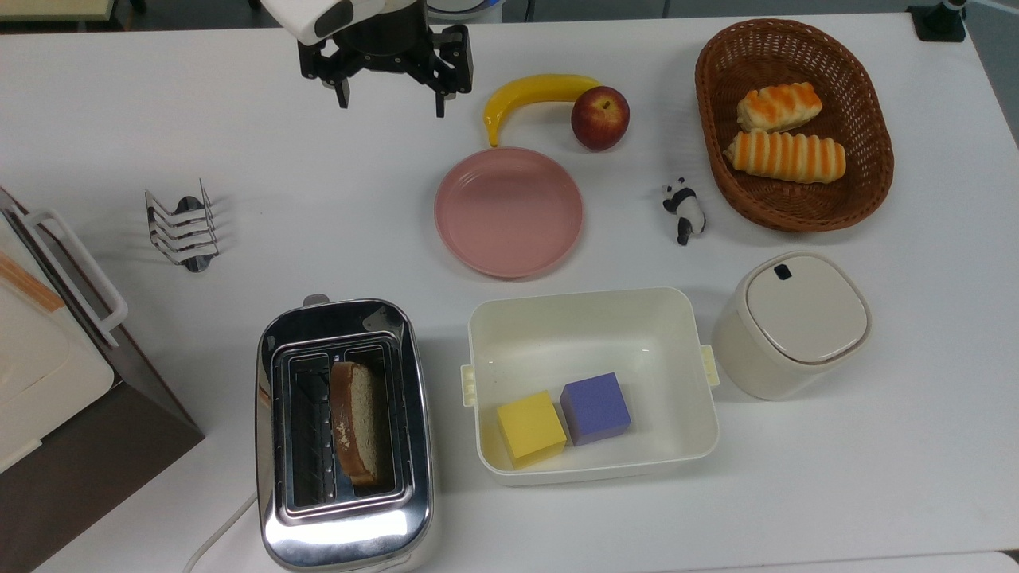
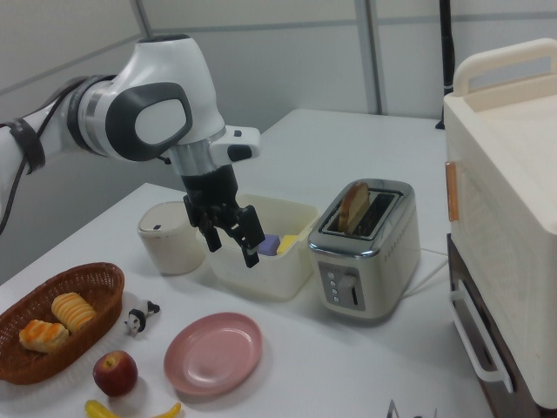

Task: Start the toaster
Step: 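Move the gripper down toward the toaster's lever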

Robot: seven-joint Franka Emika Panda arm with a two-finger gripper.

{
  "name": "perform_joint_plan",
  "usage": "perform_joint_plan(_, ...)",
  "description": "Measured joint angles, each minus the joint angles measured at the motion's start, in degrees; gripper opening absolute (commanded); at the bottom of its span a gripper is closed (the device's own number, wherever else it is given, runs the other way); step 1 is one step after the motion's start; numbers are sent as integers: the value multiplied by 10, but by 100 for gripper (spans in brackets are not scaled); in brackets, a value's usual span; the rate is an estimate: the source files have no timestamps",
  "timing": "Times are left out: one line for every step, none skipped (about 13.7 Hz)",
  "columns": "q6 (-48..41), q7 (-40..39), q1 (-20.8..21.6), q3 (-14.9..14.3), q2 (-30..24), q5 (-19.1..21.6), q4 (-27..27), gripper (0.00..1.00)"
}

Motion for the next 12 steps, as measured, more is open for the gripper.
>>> perform_joint_plan(0,-1,0,0,0,0,0,100)
perform_joint_plan(0,-1,0,0,0,0,0,100)
perform_joint_plan(0,-1,-1,0,0,0,0,100)
perform_joint_plan(0,-1,-2,0,0,0,0,99)
perform_joint_plan(0,-1,-2,0,0,0,0,82)
perform_joint_plan(0,-2,-3,0,0,0,0,46)
perform_joint_plan(0,-14,-3,0,0,0,0,25)
perform_joint_plan(0,-27,-3,0,0,0,0,0)
perform_joint_plan(0,-45,-3,0,0,0,0,0)
perform_joint_plan(0,-51,-3,0,0,0,0,0)
perform_joint_plan(0,-56,-3,0,0,0,-1,0)
perform_joint_plan(0,-58,-3,0,1,0,-2,0)
